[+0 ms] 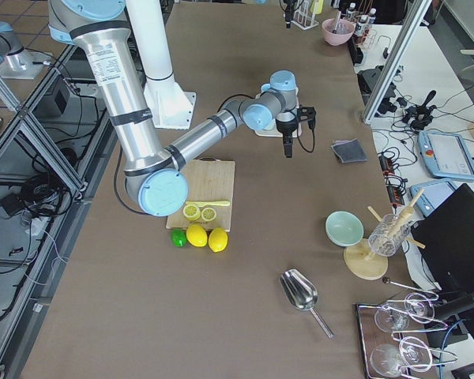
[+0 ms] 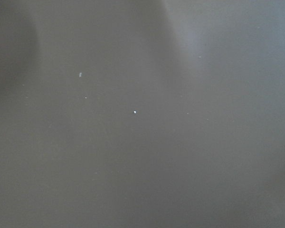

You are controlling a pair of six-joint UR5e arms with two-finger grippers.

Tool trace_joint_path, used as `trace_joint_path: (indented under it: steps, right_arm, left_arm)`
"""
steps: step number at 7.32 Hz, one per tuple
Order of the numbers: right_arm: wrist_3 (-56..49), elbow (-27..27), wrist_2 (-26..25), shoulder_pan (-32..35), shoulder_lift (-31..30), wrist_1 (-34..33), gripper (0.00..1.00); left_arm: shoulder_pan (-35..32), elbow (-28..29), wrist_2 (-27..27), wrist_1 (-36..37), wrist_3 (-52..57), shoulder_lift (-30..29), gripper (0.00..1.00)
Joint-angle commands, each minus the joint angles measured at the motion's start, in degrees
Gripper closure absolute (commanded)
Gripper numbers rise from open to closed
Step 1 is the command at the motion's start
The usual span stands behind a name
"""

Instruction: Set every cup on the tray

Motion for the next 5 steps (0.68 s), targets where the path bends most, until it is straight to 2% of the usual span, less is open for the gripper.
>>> trace_joint_path:
  steps: [1,3,5]
  right_arm:
    - [-21.39,1.18,10.74,15.23,-11.16,-0.45,0.0]
    - [-40.48,0.83,12.65,26.59,-19.52,-3.15,0.0]
    - [-61.48,-0.23,11.78,36.36,-19.04,-21.97,0.0]
  left_arm:
    - [-9.42,-0.98,-2.24,4.73,15.17,4.76,0.02]
    - [-19.52,0.77,-2.25,13.77,32.74,6.35,0.02]
    - [-24.3,6.12,-2.08,14.62,45.33,8.96,0.02]
